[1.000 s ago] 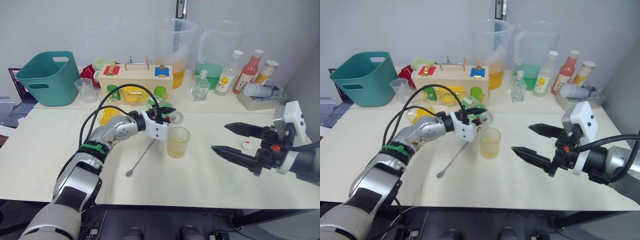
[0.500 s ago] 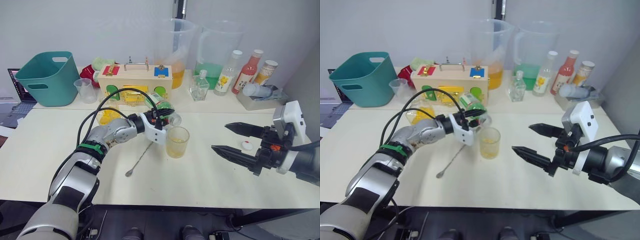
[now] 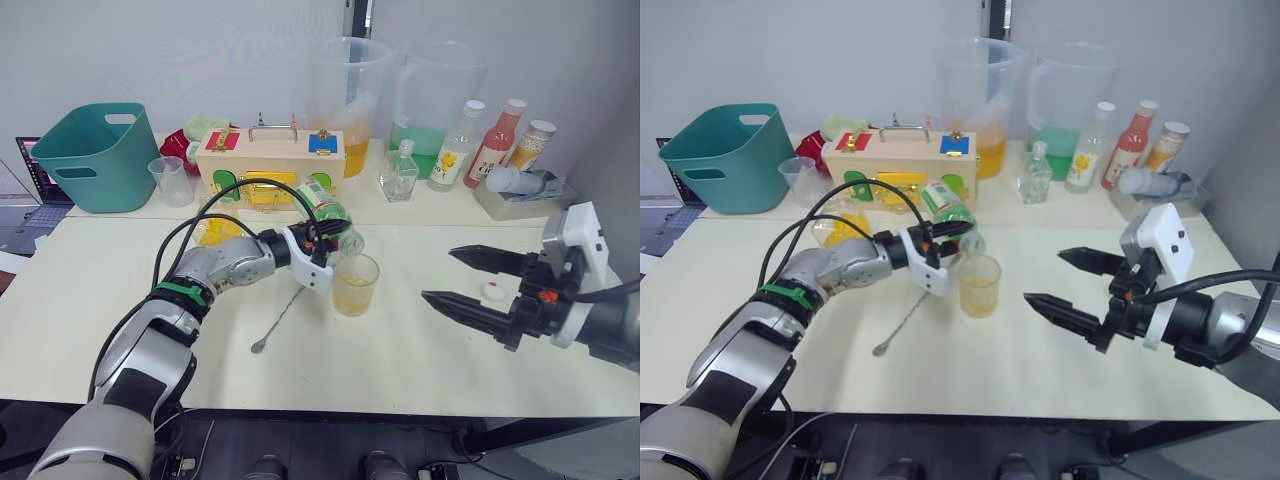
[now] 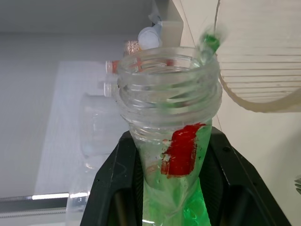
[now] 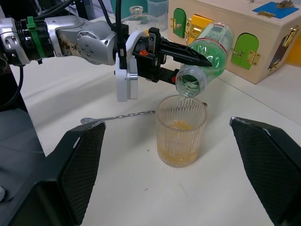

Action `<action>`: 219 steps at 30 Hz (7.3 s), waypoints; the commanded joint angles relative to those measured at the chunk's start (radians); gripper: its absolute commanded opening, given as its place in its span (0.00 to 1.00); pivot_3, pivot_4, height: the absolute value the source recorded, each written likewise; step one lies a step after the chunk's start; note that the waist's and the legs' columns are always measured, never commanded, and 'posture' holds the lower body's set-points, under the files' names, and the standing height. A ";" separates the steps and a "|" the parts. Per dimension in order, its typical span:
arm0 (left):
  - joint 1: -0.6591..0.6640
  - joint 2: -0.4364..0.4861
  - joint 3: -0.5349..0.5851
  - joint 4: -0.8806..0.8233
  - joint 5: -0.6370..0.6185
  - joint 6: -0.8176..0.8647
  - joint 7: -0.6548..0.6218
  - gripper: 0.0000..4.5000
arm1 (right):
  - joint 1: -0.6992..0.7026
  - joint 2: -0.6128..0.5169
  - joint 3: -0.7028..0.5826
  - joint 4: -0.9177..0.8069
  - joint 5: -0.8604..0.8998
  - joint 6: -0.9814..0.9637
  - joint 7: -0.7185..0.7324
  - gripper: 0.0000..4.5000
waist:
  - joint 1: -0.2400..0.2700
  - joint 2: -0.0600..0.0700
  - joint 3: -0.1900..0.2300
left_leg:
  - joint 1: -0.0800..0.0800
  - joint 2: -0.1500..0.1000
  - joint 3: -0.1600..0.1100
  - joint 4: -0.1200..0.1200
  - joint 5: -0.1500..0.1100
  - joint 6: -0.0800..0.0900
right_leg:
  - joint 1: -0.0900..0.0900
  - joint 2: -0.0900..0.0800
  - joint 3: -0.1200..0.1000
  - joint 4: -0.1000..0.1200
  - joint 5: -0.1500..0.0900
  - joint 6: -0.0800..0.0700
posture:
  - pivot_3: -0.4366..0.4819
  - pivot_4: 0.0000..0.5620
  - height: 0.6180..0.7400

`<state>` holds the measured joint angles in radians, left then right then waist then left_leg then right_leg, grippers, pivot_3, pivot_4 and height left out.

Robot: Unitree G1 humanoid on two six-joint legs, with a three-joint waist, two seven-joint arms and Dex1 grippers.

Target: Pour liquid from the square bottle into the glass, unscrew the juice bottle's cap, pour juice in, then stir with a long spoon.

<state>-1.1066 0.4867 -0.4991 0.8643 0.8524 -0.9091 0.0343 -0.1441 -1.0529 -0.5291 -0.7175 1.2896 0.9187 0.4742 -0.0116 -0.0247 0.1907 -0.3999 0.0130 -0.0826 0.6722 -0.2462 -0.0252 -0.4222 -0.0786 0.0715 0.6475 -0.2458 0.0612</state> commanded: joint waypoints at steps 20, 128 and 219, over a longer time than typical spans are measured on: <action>-0.017 -0.025 0.047 0.029 -0.173 0.016 -0.080 0.24 | -0.013 -0.004 -0.008 -0.002 -0.020 -0.033 0.012 1.00 | 0.000 0.000 0.000 | -0.001 0.000 0.000 0.004 0.000 0.000 | 0.000 0.000 0.000 0.001 0.000 0.000 | 0.48 0.27 1.00; 0.416 0.387 0.823 -0.891 -1.486 1.246 -0.961 0.99 | -0.500 0.140 0.368 0.433 -0.464 -0.077 0.594 1.00 | -0.031 -0.001 -0.001 | 0.002 0.001 -0.001 0.004 -0.001 0.001 | -0.003 0.001 -0.001 0.008 0.000 -0.002 | 0.48 0.27 1.00; 0.791 -0.167 0.363 -1.195 -1.097 1.872 -0.207 0.58 | 0.065 0.048 0.154 0.372 -0.534 -0.228 0.742 1.00 | -0.001 0.001 -0.003 | 0.016 0.002 0.003 -0.003 -0.001 0.001 | 0.015 0.001 0.001 -0.004 -0.001 -0.002 | 0.48 0.27 1.00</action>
<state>-0.3176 0.3238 -0.1326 -0.3375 -0.2478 0.9323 -0.1688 -0.0787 -1.0048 -0.3299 -0.3182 0.7318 0.6953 1.2250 -0.0126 -0.0234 0.1882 -0.3815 0.0148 -0.0799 0.6691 -0.2474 -0.0241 -0.4049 -0.0775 0.0727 0.6420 -0.2469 0.0593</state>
